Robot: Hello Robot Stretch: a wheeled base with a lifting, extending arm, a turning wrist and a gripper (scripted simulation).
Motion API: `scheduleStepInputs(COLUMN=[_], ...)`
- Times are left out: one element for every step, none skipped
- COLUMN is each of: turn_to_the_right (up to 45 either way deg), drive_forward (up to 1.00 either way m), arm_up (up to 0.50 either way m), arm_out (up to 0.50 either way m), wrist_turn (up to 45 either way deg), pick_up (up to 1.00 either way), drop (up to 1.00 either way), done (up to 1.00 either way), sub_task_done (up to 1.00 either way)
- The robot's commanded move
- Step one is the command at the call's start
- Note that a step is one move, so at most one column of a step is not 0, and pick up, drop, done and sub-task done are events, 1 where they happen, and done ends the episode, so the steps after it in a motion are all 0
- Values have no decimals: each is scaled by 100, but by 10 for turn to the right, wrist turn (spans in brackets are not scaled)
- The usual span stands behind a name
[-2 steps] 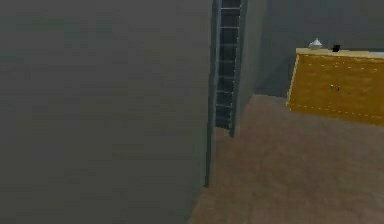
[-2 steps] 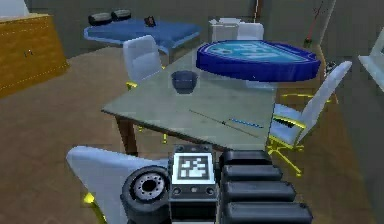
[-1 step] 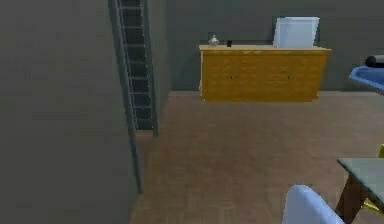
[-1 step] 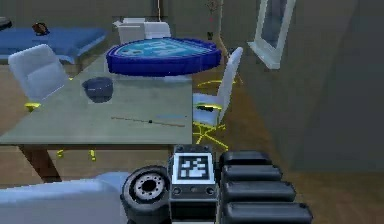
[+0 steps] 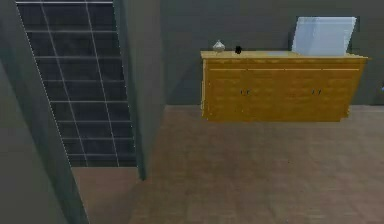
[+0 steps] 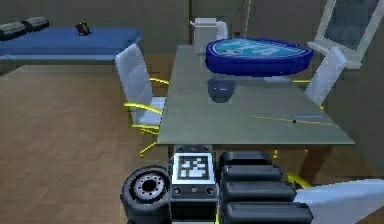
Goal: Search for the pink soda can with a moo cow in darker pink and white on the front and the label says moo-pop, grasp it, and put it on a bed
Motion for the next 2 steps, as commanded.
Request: scheduleStepInputs(turn_to_the_right=[450, 60], drive_forward=[0, 0], arm_up=[0, 0], arm_out=[0, 0], wrist_turn=[0, 0], pick_up=[0, 0], drop=[0, 0], done=[0, 0], sub_task_done=[0, 0])
